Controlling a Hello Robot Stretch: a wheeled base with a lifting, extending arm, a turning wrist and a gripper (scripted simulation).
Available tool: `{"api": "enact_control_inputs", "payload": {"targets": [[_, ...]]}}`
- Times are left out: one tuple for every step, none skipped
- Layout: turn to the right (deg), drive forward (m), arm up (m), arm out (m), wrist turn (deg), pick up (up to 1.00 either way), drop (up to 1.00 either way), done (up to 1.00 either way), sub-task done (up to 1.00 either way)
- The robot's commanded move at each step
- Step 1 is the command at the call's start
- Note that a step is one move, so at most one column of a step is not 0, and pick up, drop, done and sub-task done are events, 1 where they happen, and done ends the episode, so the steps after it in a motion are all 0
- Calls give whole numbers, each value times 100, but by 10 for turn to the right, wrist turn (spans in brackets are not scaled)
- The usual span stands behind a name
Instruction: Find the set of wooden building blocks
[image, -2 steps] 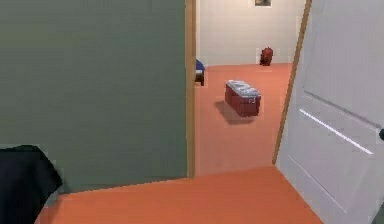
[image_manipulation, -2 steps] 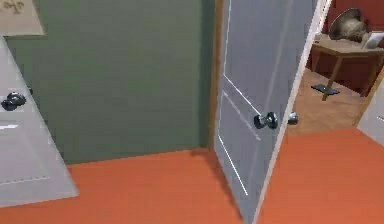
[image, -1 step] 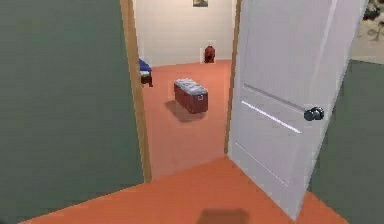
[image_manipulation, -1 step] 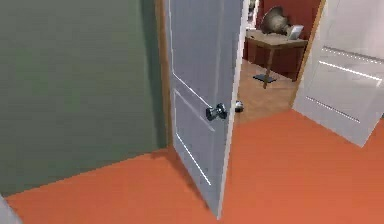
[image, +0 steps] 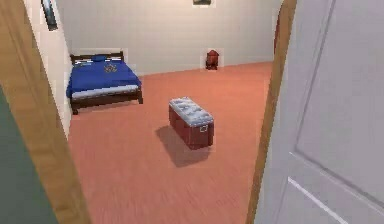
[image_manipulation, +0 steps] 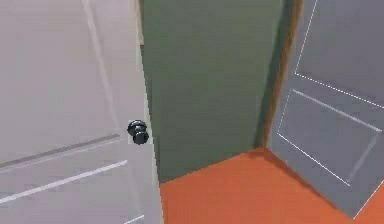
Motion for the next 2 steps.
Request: {"api": "enact_control_inputs", "payload": {"targets": [[0,65,0,0,0,0,0,0,0],[-180,0,0,0,0,0,0,0,0]]}}
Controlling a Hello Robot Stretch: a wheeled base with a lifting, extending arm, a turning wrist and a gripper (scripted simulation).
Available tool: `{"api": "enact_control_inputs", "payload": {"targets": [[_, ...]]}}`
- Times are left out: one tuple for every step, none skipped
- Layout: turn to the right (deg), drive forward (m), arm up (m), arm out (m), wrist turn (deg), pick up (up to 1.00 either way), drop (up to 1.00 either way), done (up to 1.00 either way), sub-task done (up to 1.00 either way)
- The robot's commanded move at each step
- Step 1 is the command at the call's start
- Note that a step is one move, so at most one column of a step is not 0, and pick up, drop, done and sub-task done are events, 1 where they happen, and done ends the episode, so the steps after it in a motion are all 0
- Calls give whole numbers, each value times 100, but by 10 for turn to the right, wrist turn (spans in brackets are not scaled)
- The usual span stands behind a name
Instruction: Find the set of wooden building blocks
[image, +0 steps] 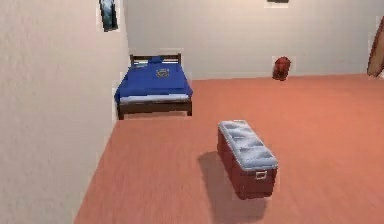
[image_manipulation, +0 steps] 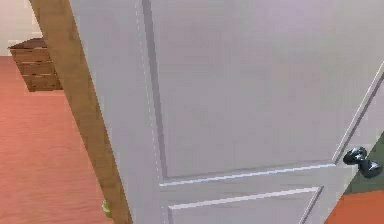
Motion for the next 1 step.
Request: {"api": "enact_control_inputs", "payload": {"targets": [[0,30,0,0,0,0,0,0,0]]}}
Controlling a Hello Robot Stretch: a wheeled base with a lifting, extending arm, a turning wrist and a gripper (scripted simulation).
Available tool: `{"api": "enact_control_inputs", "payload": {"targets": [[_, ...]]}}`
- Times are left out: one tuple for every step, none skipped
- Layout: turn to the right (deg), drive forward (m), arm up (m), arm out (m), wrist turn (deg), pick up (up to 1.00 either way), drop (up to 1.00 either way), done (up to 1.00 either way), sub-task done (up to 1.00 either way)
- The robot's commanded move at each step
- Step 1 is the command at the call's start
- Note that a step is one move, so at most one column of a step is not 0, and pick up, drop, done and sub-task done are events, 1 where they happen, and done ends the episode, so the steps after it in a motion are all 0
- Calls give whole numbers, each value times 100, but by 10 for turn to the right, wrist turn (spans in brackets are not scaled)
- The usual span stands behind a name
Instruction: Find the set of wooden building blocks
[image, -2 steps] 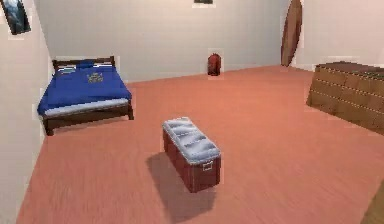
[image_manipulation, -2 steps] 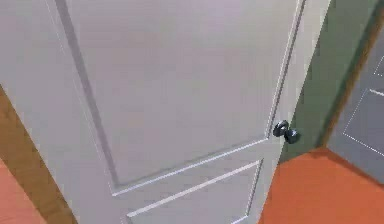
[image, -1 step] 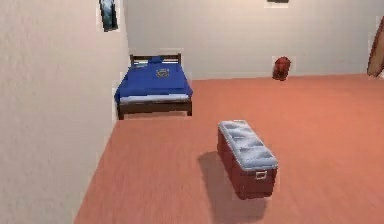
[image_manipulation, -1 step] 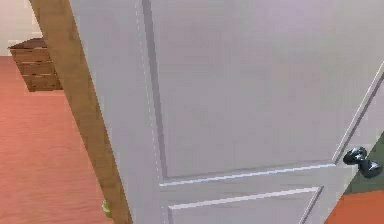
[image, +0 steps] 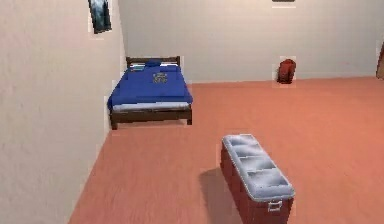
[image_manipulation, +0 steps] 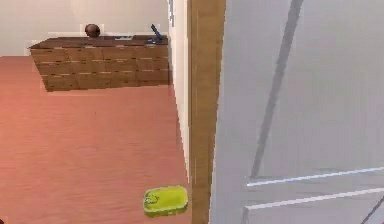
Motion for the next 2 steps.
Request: {"api": "enact_control_inputs", "payload": {"targets": [[-120,0,0,0,0,0,0,0,0],[0,100,0,0,0,0,0,0,0]]}}
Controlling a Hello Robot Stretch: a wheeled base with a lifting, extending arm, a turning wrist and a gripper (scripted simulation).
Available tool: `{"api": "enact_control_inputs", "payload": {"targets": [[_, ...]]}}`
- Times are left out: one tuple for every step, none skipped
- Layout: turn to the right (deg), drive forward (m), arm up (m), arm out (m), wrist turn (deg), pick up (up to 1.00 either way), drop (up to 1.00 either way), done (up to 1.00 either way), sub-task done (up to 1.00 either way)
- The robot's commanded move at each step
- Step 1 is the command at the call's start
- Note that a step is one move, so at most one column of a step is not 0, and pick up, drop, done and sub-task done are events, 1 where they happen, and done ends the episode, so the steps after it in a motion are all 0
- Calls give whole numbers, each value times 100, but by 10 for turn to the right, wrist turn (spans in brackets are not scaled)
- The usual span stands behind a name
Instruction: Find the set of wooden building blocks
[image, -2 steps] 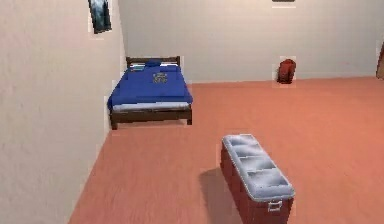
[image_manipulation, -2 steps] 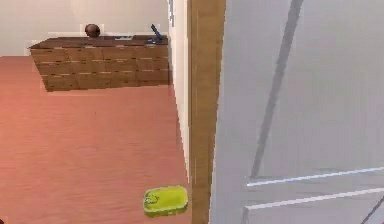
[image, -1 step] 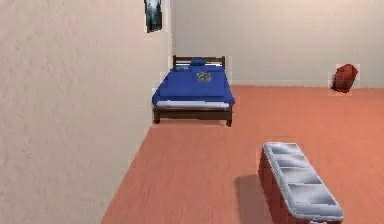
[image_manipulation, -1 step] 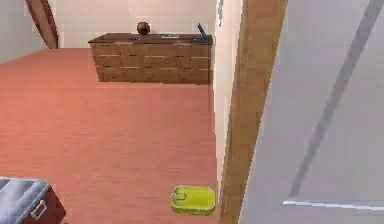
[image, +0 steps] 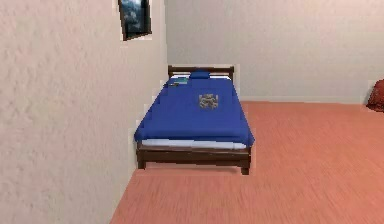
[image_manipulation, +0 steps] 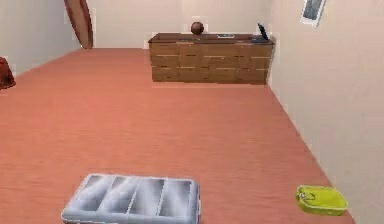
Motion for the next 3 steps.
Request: {"api": "enact_control_inputs", "payload": {"targets": [[-30,0,0,0,0,0,0,0,0],[0,100,0,0,0,0,0,0,0],[0,30,0,0,0,0,0,0,0]]}}
